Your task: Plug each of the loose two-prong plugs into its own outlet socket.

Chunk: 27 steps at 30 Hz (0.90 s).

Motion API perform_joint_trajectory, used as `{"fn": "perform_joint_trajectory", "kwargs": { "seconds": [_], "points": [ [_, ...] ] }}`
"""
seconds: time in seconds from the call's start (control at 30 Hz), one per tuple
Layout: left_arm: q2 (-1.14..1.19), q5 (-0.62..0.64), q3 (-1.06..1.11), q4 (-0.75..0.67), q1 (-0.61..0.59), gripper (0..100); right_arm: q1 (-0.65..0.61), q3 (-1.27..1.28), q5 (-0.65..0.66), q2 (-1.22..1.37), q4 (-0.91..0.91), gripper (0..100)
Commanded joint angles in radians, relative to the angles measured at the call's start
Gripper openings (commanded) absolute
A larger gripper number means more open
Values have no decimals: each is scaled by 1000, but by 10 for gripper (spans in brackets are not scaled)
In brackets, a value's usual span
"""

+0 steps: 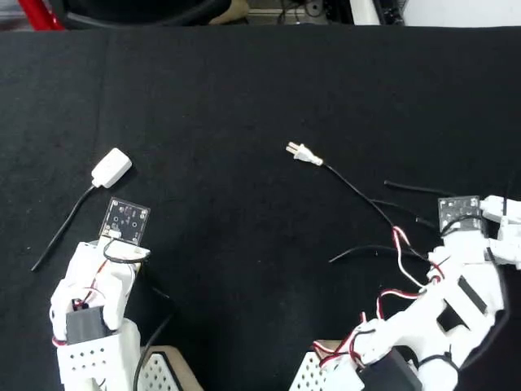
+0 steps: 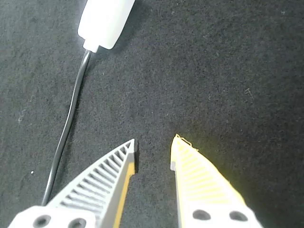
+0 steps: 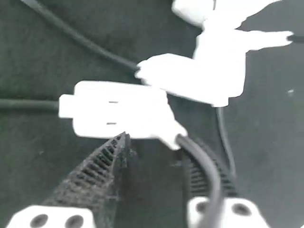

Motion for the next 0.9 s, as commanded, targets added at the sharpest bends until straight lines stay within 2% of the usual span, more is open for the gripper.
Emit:
{"fn": "perform_joint_trajectory", "kwargs": {
  "seconds": [0.0,0.1,0.27,0.33,0.43,0.53,0.67,0.73,0.87],
  "points": [
    [-9,5,18,-20,2,131,-31,-30,8,-10,71,226],
    [-9,5,18,-20,2,133,-63,-127,-103,-35,270,218],
    [-9,5,18,-20,4,133,-186,-400,-396,-160,793,218],
    [-9,5,18,-20,4,133,-282,-515,-532,-209,967,221],
    [-9,5,18,-20,4,134,-519,-644,-767,-255,1138,220],
    [-9,5,18,-20,1,134,-793,-713,-1022,-245,1158,220],
    [-9,5,18,-18,-2,133,-1049,-723,-1364,-136,1019,221],
    [-9,5,18,-15,-1,133,-1105,-727,-1505,-31,937,222],
    [-9,5,18,-12,-4,133,-1112,-750,-1761,186,726,223]
  ]
}}
